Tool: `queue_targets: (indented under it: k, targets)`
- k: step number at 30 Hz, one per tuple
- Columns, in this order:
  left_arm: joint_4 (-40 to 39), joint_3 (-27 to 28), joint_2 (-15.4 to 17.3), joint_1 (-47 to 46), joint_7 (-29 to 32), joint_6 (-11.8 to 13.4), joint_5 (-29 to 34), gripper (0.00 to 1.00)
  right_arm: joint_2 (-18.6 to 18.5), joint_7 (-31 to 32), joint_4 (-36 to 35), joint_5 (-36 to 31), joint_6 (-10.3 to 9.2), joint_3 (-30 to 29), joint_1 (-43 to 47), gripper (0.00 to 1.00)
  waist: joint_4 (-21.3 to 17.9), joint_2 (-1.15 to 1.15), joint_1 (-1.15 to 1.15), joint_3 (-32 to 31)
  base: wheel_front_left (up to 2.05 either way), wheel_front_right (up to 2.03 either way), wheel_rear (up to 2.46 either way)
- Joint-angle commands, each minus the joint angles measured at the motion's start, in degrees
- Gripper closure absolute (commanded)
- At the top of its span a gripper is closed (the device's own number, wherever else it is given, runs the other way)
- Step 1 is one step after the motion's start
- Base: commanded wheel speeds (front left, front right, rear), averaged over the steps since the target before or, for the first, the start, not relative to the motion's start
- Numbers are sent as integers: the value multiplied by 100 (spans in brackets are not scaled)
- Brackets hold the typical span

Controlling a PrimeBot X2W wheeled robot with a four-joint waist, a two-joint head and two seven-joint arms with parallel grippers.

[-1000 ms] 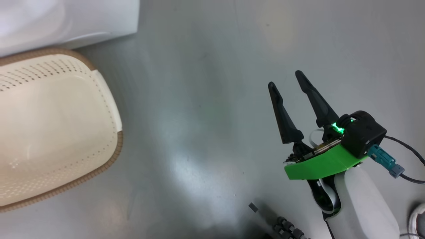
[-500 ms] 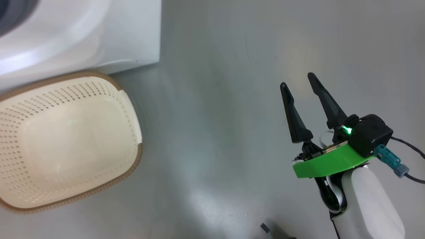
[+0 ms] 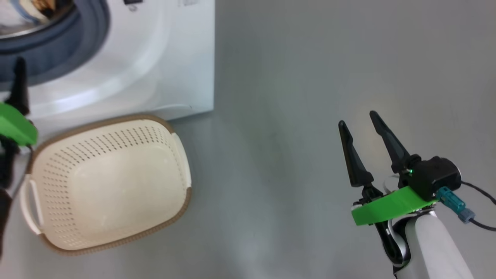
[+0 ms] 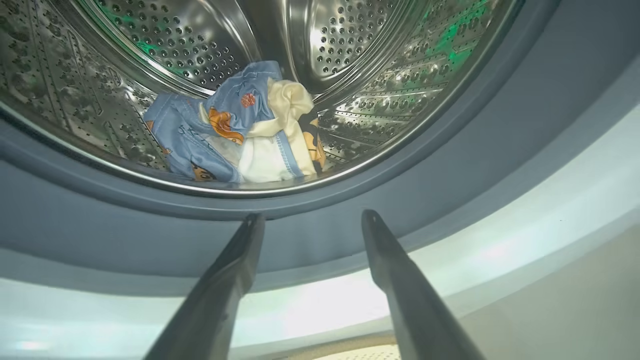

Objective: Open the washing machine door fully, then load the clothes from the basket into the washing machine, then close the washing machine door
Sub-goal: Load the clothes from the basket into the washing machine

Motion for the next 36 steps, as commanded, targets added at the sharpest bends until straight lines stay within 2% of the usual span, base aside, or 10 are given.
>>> queue_targets:
  k: [1, 13, 19, 26, 32, 36]
  targets:
    - [-152, 188, 257, 119, -70, 34, -29, 0, 6, -27, -103, -67, 16, 98, 142, 0, 220, 0, 0, -373, 0, 0, 0]
    - [-2032, 967, -103, 2287, -77, 645, 188, 0, 6, -27, 40, -231, 16, 16, 543, 0, 388, 0, 0, -1333, 0, 0, 0]
    - [-2827, 1377, -354, 3303, -77, 845, 265, 0, 6, -27, 115, -272, 16, 18, 788, 0, 433, 0, 0, -1789, 0, 0, 0]
    - [-3621, 1739, -643, 4271, -77, 1063, 681, 0, 6, -27, 141, -306, 16, -41, 1072, 0, 513, 0, 0, -2239, 0, 0, 0]
    - [-4111, 1966, -951, 4874, -77, 1152, 1041, 0, 6, -27, 122, -307, 16, -70, 1260, 0, 579, 0, 0, -2422, 0, 0, 0]
    - [-4350, 2166, -1186, 5137, -77, 1122, 1193, 0, 6, -27, 97, -305, 16, -105, 1328, 0, 642, 0, 0, -2479, 0, 0, 0]
